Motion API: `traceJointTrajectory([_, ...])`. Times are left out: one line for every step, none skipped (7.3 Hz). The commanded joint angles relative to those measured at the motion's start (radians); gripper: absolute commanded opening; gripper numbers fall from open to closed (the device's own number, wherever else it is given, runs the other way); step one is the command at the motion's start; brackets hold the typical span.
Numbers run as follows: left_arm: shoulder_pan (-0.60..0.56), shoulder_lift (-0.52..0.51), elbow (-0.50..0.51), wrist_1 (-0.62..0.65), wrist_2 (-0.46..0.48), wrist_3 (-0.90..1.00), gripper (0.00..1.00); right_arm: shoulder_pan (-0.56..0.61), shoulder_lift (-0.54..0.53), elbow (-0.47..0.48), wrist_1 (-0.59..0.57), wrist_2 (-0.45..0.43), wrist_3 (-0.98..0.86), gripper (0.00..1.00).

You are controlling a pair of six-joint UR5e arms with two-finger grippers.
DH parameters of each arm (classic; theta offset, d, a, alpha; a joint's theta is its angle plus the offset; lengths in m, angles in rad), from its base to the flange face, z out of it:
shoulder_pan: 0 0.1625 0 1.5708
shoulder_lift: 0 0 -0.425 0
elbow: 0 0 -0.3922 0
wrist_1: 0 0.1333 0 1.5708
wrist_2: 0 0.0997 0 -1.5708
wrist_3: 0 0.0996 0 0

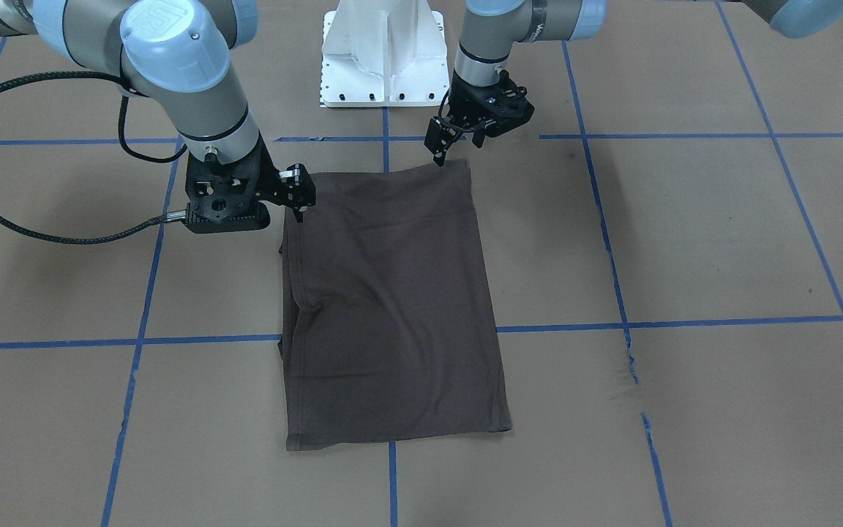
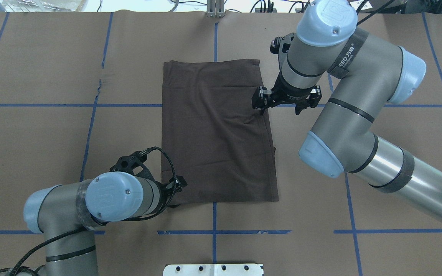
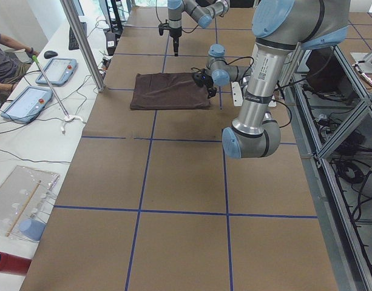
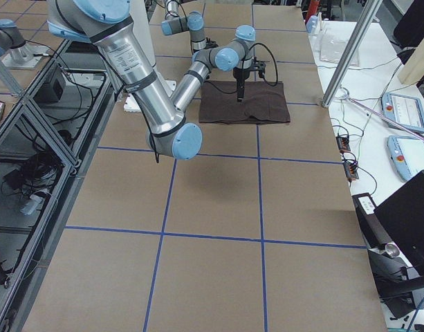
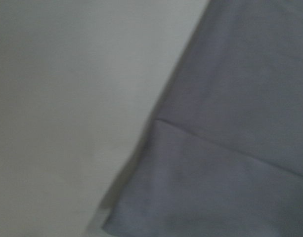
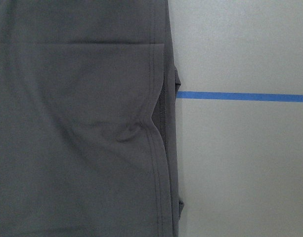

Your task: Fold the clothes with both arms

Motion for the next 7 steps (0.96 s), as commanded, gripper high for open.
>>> traceJointTrajectory([0.007, -0.012, 0.069, -0.005, 0.032, -0.013, 0.97, -0.001, -0.001, 0.003, 0.000, 0.001, 0.009, 1.00])
traceJointTrajectory([0.010, -0.017, 0.089, -0.008, 0.032, -0.012, 0.96, -0.001, 0.000, 0.003, 0.000, 0.001, 0.009, 1.00])
traceJointTrajectory([0.010, -0.023, 0.092, -0.008, 0.032, -0.012, 0.94, -0.001, 0.000, 0.003, 0.000, 0.001, 0.009, 1.00])
traceJointTrajectory([0.010, -0.029, 0.091, -0.008, 0.032, -0.014, 0.92, -0.001, -0.001, 0.003, 0.000, 0.001, 0.007, 1.00])
traceJointTrajectory([0.012, -0.038, 0.094, -0.008, 0.032, -0.015, 0.84, -0.001, -0.003, 0.003, 0.000, 0.001, 0.007, 1.00])
traceJointTrajectory([0.012, -0.037, 0.096, -0.008, 0.032, -0.017, 0.73, -0.001, -0.003, 0.003, 0.000, 0.001, 0.007, 1.00])
traceJointTrajectory([0.018, -0.035, 0.096, -0.008, 0.032, -0.017, 0.70, -0.001, -0.003, 0.003, 0.000, 0.001, 0.007, 1.00])
